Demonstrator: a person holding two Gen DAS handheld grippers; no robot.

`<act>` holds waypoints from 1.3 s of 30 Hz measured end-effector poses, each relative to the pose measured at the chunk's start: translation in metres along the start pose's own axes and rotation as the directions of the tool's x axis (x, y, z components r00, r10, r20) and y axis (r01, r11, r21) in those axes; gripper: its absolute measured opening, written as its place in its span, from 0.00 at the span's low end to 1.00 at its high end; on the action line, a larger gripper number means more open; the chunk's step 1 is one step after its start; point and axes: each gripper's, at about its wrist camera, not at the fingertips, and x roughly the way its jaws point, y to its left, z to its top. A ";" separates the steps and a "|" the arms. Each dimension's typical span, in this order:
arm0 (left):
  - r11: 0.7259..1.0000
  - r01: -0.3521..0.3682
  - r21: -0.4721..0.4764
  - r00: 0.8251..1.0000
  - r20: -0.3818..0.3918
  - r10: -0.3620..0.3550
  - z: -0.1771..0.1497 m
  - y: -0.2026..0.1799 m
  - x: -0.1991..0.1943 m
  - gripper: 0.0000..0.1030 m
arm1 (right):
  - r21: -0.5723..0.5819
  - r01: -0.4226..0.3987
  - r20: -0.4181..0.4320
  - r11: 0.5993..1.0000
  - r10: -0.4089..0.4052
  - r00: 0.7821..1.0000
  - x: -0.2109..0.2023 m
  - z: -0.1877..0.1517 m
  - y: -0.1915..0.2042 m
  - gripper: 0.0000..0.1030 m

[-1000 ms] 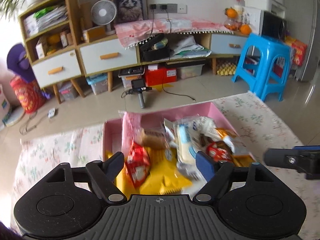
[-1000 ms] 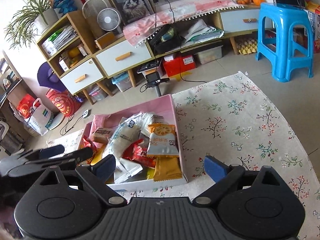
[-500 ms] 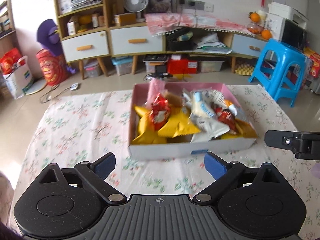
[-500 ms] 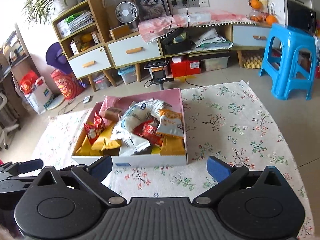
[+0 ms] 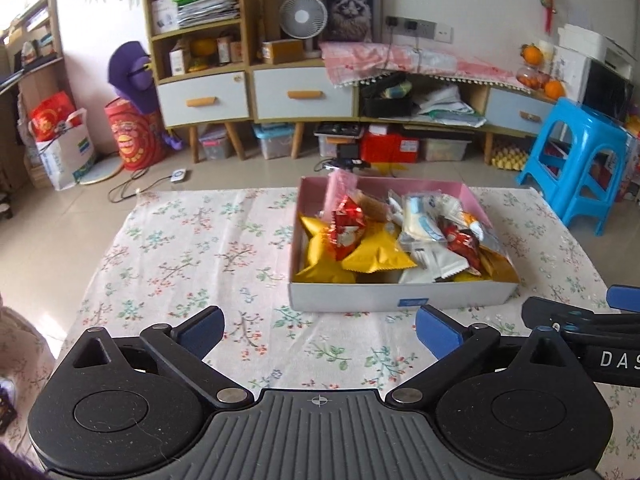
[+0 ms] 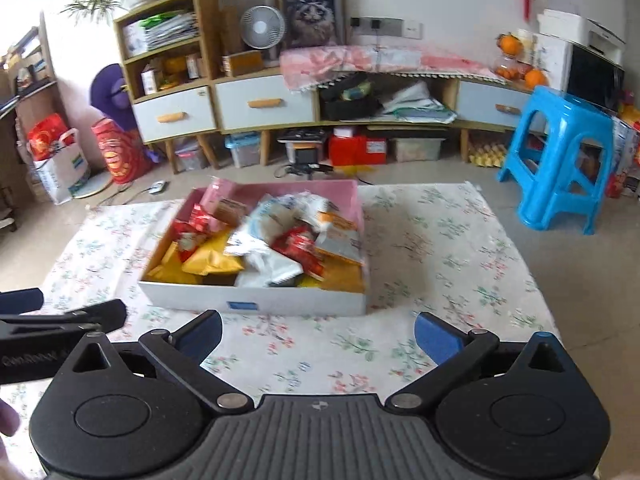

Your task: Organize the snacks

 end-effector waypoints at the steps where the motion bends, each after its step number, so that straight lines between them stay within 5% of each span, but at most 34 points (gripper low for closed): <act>1: 1.000 -0.007 -0.009 1.000 -0.004 0.007 0.000 0.002 0.001 1.00 | 0.002 -0.006 0.001 1.000 0.006 1.000 0.001 0.002 0.003 0.90; 13: 0.996 -0.048 -0.069 0.997 -0.060 0.044 -0.005 0.032 0.008 1.00 | 0.013 -0.044 -0.027 0.999 0.044 0.999 0.007 0.006 0.026 0.90; 39: 0.996 -0.050 -0.070 0.997 -0.064 0.046 -0.007 0.028 0.006 1.00 | -0.016 -0.046 -0.044 0.999 0.046 0.998 0.008 0.003 0.032 0.90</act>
